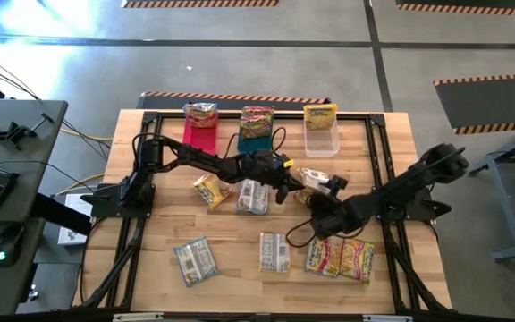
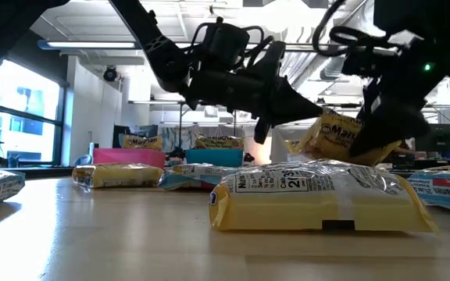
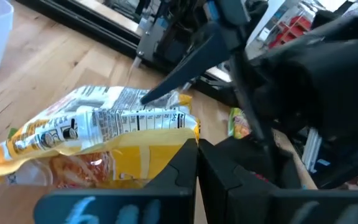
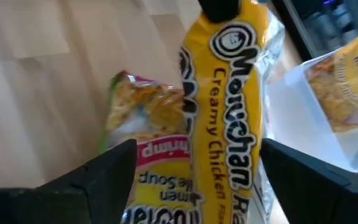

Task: Sort Maruchan noodles
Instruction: Put the top right yellow noodle pack into the transparent bin

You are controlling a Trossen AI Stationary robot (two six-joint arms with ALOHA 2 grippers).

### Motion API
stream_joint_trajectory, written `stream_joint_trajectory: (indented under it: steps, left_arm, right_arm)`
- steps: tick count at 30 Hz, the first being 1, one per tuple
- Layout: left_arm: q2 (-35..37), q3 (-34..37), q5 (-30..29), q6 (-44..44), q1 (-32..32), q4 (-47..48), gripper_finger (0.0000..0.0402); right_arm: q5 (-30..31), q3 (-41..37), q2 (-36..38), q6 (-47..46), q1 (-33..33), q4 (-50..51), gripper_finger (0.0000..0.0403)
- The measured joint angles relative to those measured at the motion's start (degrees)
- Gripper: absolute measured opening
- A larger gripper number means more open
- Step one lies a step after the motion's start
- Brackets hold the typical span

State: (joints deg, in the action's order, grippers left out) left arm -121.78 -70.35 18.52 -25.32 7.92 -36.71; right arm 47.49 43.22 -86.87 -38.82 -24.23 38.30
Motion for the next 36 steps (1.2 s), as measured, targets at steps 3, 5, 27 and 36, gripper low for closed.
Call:
stream_joint_trajectory:
  steps: [3,5,27,36]
  left_arm:
    - [0.00,0.00,0.39,-0.11,0.00,0.23,0.0000]
    - [0.00,0.00,0.46,-0.11,0.00,-0.06,0.0000]
    - [4.96,1.42,10.87,3.63,3.96,-0.09,0.0048]
    - [17.26,16.67,8.23,11.92,7.56,-7.69,0.0044]
  right_arm:
    - [2.21,-0.02,-1.53,-1.00,0.67,0.36,0.0313]
    - [2.55,-0.02,-1.82,-1.98,1.42,0.50,0.0297]
    - [-2.50,4.84,3.20,3.88,4.83,6.72,0.0104]
    - [-10.70,14.80,12.31,27.33,17.26,17.32,0.0086]
